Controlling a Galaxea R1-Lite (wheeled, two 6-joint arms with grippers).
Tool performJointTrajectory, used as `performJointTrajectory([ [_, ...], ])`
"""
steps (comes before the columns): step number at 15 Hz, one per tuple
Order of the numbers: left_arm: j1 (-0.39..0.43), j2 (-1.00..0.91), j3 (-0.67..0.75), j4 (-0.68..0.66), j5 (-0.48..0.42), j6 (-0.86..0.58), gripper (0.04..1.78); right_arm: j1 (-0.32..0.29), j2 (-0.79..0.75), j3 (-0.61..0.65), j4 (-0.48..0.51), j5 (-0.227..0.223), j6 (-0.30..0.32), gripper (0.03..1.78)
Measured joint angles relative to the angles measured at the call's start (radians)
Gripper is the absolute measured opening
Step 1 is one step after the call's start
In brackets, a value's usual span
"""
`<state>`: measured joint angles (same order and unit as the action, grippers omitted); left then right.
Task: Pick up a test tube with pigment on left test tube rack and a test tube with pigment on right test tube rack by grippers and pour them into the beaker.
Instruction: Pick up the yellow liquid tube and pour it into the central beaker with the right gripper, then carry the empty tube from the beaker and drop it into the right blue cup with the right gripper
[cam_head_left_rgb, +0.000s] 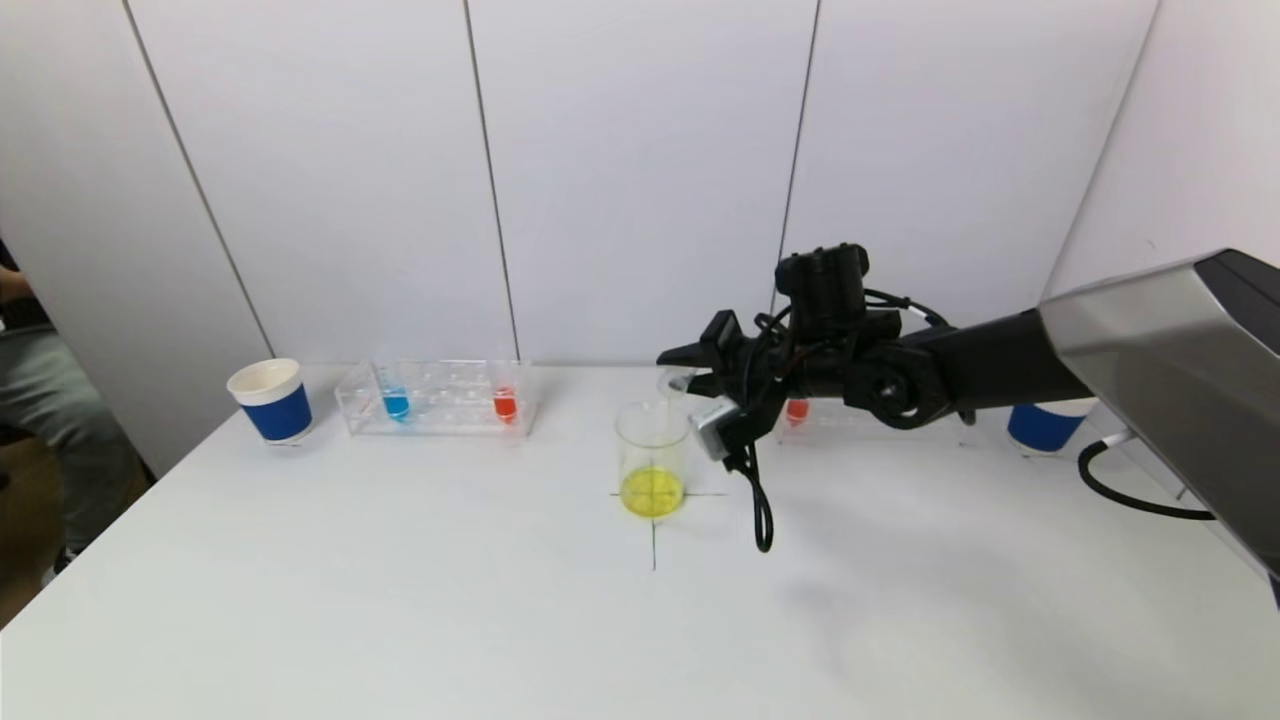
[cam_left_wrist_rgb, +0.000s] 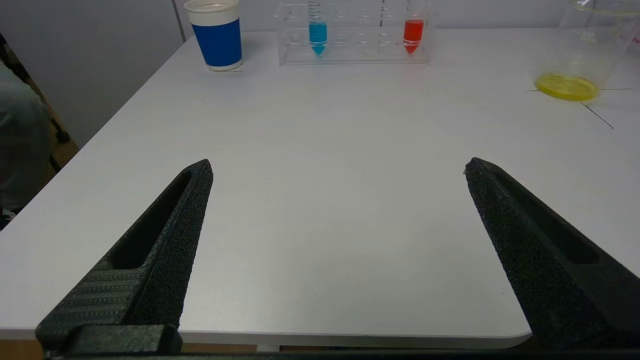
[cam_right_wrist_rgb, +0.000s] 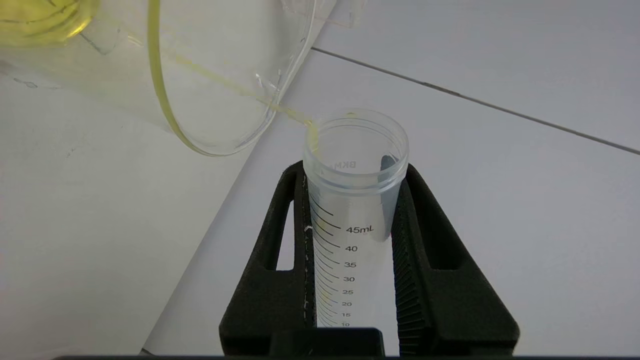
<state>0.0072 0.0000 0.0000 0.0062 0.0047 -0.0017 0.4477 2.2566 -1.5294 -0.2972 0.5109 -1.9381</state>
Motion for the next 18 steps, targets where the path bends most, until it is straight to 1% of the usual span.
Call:
performJointTrajectory([
  [2,0.0,0.0,0.0,0.0,0.0,0.0,1.76,0.003,-0.003,-0.004,0.019,-0.006,-0.026,0.49],
  [4,0.0,0.0,0.0,0.0,0.0,0.0,1.76,0.005,-0.011,-0.01,0.052,-0.024,-0.048,0.49],
  [10,0.0,0.0,0.0,0.0,0.001,0.0,1.76,0.008,-0.021,-0.018,0.06,-0.043,-0.09,0.49],
  [15,0.0,0.0,0.0,0.0,0.001,0.0,1.76,0.009,-0.021,-0.02,0.056,-0.043,-0.089,0.49],
  [18,0.0,0.0,0.0,0.0,0.001,0.0,1.76,0.008,-0.023,-0.019,0.049,-0.033,-0.079,0.49],
])
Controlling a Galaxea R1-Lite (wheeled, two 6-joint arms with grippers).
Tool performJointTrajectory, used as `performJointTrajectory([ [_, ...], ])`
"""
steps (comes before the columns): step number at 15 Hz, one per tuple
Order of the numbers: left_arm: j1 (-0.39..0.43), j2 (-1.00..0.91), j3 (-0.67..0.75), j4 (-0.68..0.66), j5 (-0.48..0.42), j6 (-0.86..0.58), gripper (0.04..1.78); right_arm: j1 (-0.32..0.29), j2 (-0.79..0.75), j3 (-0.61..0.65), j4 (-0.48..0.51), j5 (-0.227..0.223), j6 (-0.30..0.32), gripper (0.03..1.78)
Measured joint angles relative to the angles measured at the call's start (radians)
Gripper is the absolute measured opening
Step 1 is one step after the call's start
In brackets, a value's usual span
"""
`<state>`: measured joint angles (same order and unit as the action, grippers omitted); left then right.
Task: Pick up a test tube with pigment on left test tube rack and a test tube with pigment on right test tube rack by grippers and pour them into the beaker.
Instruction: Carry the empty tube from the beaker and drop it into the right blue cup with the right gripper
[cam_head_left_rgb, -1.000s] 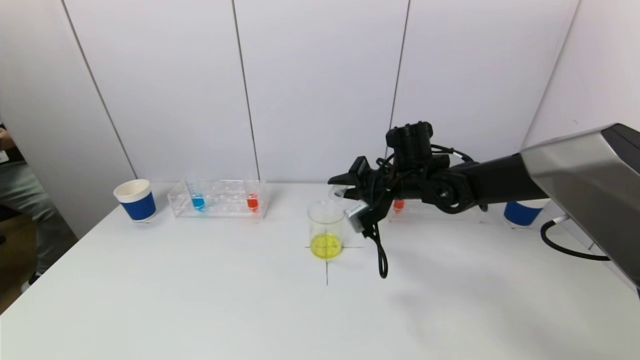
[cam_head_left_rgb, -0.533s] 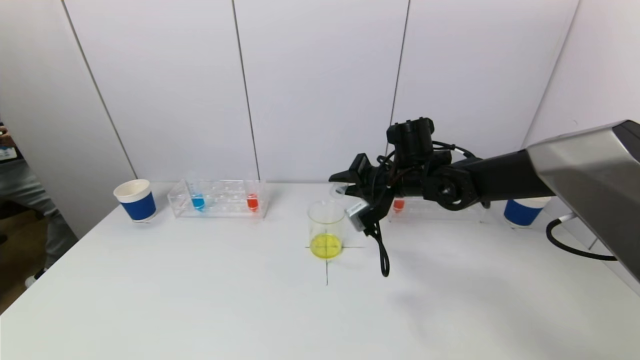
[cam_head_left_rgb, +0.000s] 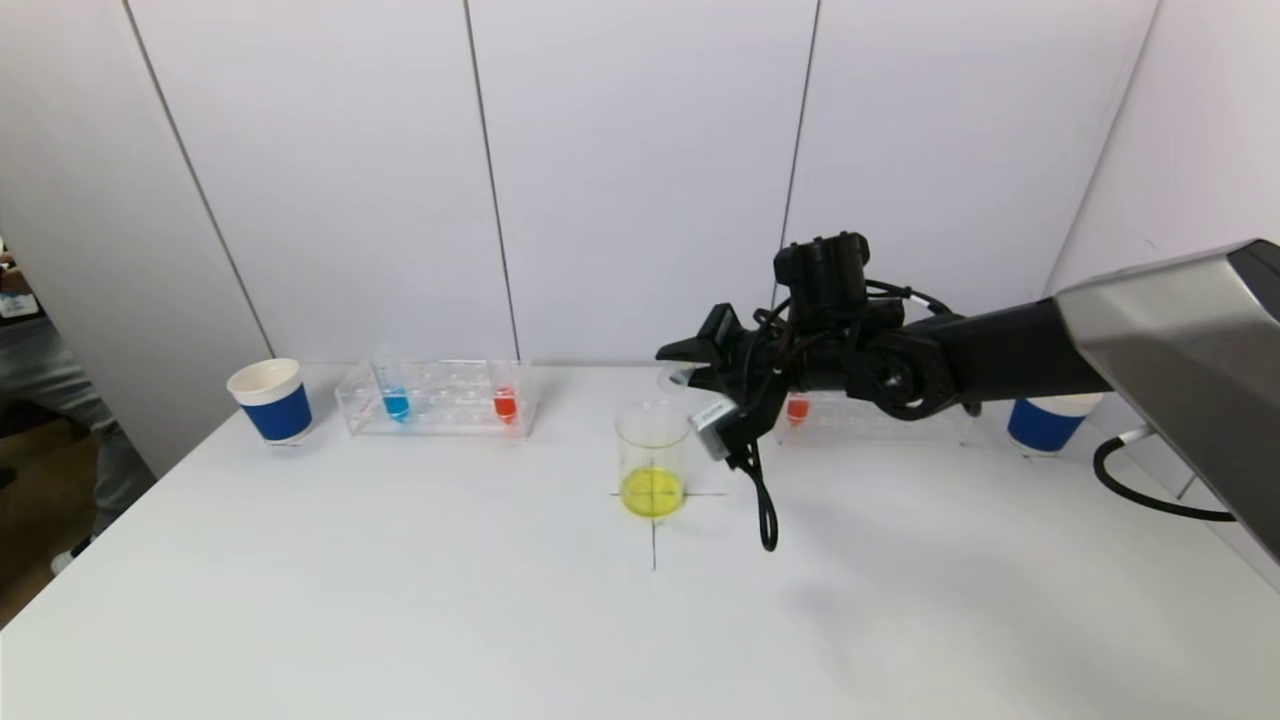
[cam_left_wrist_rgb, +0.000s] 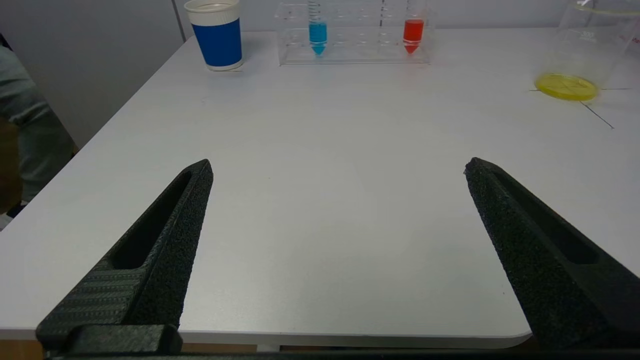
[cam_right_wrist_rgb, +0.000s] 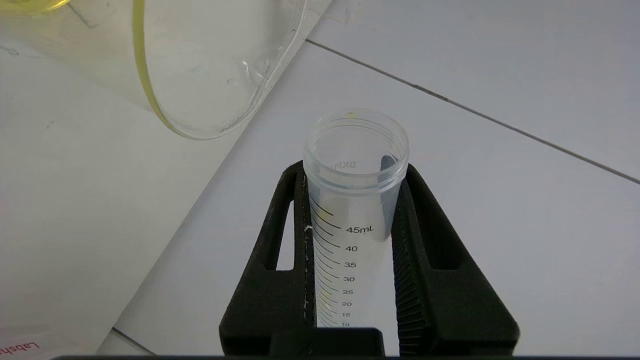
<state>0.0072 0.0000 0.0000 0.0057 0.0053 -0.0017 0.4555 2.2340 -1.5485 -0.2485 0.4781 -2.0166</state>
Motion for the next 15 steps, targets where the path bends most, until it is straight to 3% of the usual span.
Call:
performJointTrajectory([
  [3,0.0,0.0,0.0,0.0,0.0,0.0,1.76,-0.001,-0.001,0.003,-0.005,0.013,0.064,0.49],
  [8,0.0,0.0,0.0,0.0,0.0,0.0,1.76,-0.003,-0.024,0.002,-0.033,0.09,0.305,0.49],
  [12,0.0,0.0,0.0,0.0,0.0,0.0,1.76,-0.004,-0.077,0.001,-0.038,0.094,0.497,0.49],
  [15,0.0,0.0,0.0,0.0,0.0,0.0,1.76,-0.013,-0.113,0.001,-0.038,0.093,0.602,0.49],
])
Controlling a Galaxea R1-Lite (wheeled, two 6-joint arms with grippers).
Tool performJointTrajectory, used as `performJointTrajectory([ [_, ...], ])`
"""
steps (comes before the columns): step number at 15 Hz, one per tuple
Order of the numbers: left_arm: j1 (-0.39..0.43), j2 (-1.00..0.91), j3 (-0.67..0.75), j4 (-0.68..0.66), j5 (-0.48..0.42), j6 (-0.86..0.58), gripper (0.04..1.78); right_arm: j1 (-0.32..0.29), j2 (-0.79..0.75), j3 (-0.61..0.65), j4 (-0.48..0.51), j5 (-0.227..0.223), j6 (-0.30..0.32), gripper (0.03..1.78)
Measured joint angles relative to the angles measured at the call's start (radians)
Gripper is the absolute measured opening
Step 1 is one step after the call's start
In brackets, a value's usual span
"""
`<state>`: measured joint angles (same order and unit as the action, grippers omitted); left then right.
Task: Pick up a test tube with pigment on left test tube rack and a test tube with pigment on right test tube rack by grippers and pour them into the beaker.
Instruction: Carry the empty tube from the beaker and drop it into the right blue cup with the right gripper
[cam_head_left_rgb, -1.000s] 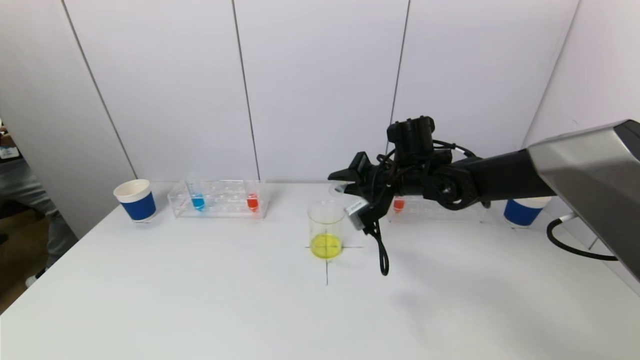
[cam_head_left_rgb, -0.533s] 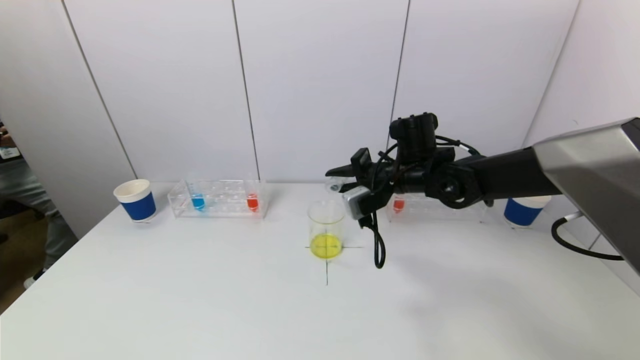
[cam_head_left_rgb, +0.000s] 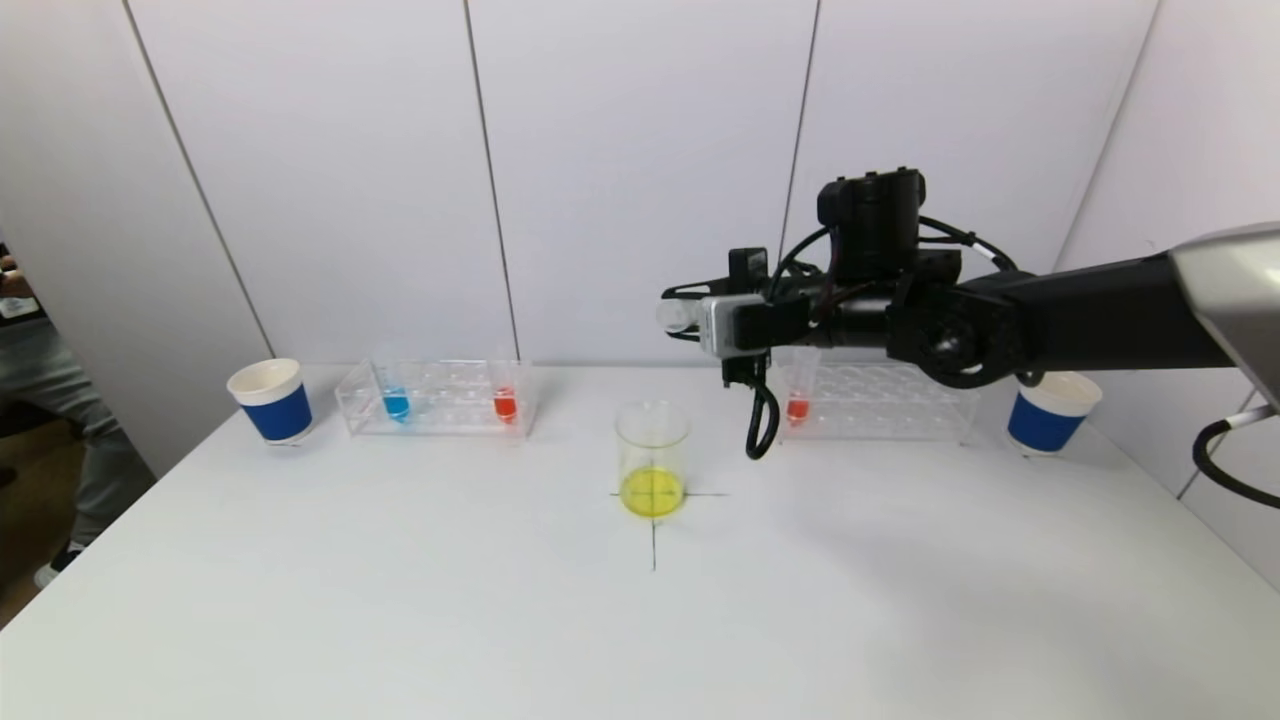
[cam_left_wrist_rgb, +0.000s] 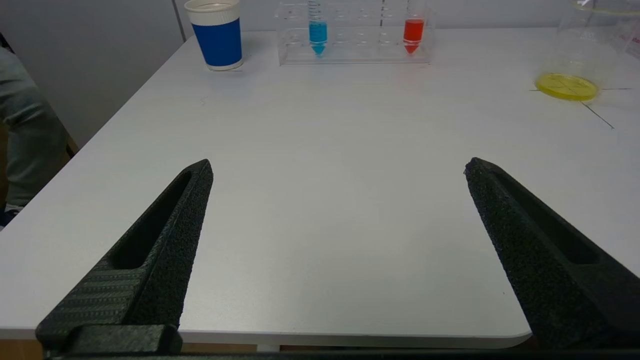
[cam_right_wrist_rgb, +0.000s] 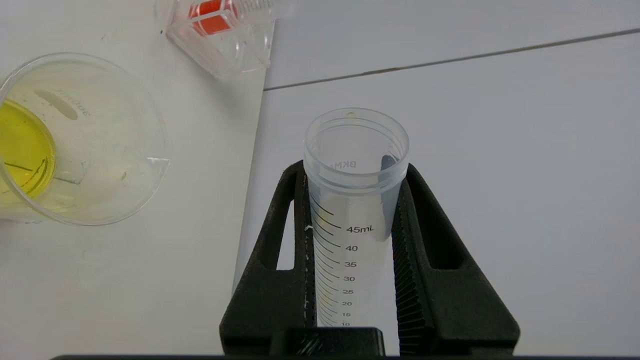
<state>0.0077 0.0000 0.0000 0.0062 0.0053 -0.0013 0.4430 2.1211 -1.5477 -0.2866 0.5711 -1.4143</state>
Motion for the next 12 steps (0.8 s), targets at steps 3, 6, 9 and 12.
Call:
performJointTrajectory([
  [3,0.0,0.0,0.0,0.0,0.0,0.0,1.76,-0.011,-0.037,0.0,-0.001,-0.003,0.134,0.49],
  [6,0.0,0.0,0.0,0.0,-0.001,-0.001,1.76,-0.013,-0.07,-0.006,-0.003,-0.015,0.288,0.49],
  [9,0.0,0.0,0.0,0.0,0.0,0.0,1.76,-0.029,-0.104,-0.024,-0.004,-0.041,0.439,0.49],
  [12,0.0,0.0,0.0,0.0,0.0,0.0,1.76,-0.065,-0.151,-0.039,-0.008,-0.065,0.602,0.49],
])
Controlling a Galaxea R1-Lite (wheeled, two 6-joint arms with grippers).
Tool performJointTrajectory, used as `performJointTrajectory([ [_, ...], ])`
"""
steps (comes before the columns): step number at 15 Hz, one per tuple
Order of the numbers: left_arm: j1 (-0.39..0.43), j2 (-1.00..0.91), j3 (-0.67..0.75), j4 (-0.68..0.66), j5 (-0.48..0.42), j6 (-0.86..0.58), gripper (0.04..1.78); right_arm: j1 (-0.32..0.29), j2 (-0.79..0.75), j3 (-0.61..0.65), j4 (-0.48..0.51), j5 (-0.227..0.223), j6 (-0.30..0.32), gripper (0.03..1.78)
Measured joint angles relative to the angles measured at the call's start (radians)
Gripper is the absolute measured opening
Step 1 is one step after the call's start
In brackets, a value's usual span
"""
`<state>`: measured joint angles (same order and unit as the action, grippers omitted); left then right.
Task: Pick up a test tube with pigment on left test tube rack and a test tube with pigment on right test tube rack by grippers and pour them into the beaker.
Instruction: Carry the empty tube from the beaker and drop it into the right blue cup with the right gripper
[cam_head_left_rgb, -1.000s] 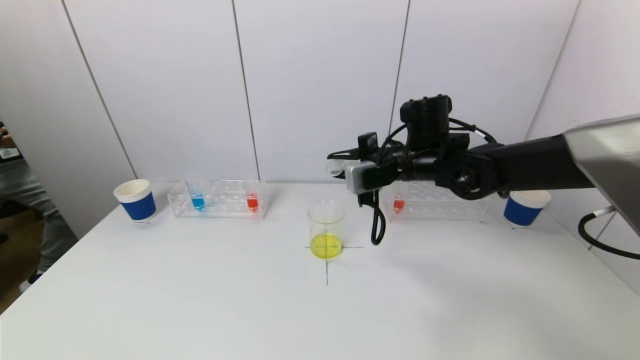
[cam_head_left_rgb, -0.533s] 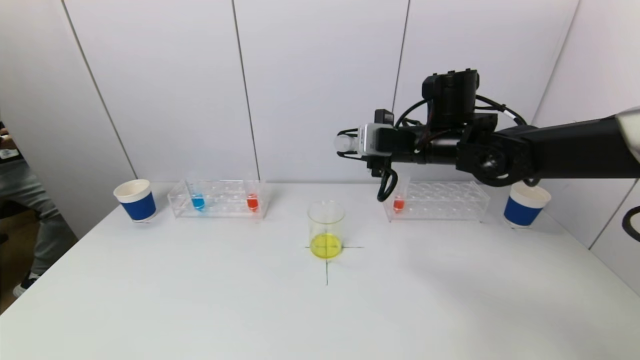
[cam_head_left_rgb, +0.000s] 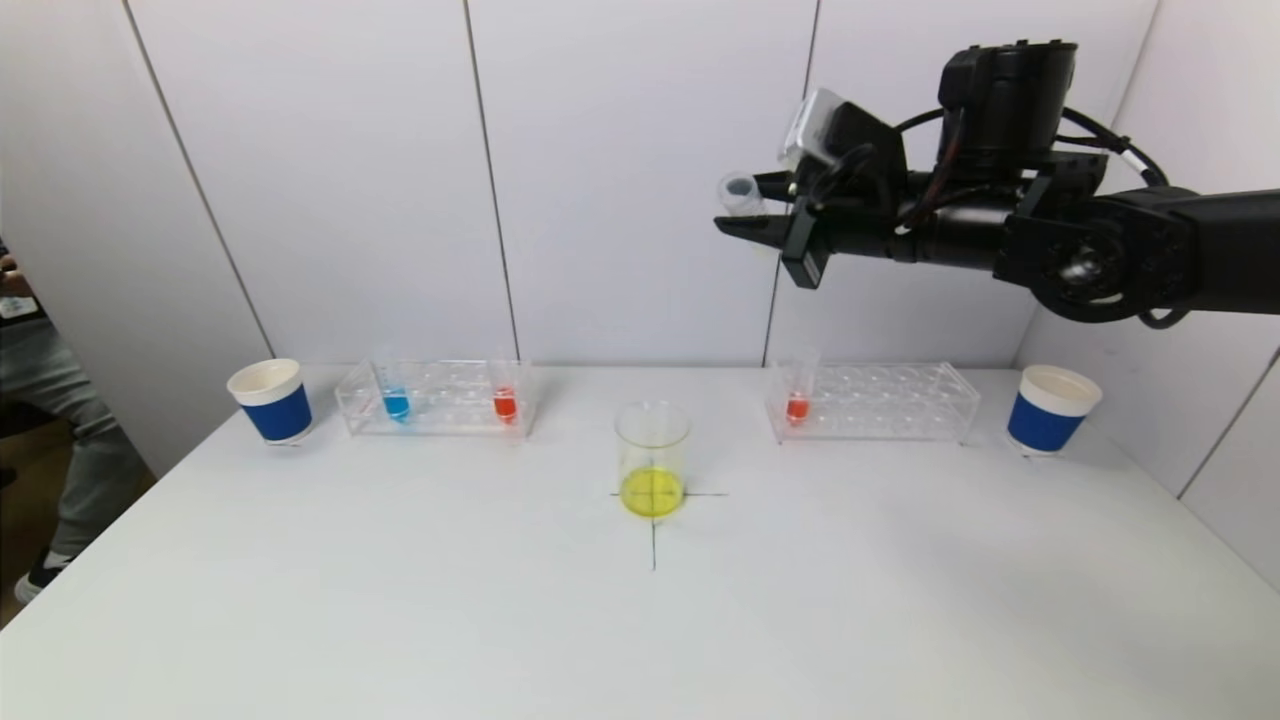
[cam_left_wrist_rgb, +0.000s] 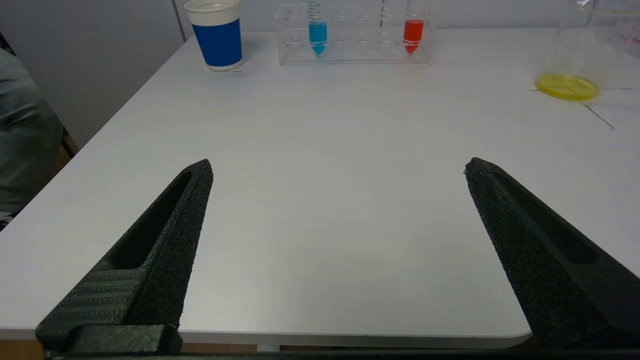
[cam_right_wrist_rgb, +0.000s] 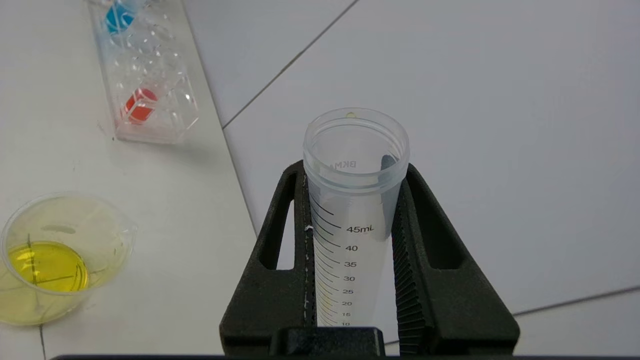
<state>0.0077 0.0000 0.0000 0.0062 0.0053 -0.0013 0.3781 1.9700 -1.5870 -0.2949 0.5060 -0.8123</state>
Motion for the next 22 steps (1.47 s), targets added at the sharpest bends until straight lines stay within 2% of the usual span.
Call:
performJointTrajectory([
  [5,0.0,0.0,0.0,0.0,0.0,0.0,1.76,-0.087,-0.069,-0.026,0.003,-0.097,0.293,0.49],
  [6,0.0,0.0,0.0,0.0,0.0,0.0,1.76,-0.106,-0.076,-0.039,0.004,-0.114,0.345,0.49],
  [9,0.0,0.0,0.0,0.0,0.0,0.0,1.76,-0.159,-0.087,-0.079,0.018,-0.21,0.498,0.49],
  [11,0.0,0.0,0.0,0.0,0.0,0.0,1.76,-0.209,-0.089,-0.089,0.02,-0.232,0.573,0.49],
  [14,0.0,0.0,0.0,0.0,0.0,0.0,1.76,-0.289,-0.096,-0.09,0.029,-0.25,0.632,0.49],
  [22,0.0,0.0,0.0,0.0,0.0,0.0,1.76,-0.503,-0.098,-0.084,0.073,-0.251,0.747,0.49],
])
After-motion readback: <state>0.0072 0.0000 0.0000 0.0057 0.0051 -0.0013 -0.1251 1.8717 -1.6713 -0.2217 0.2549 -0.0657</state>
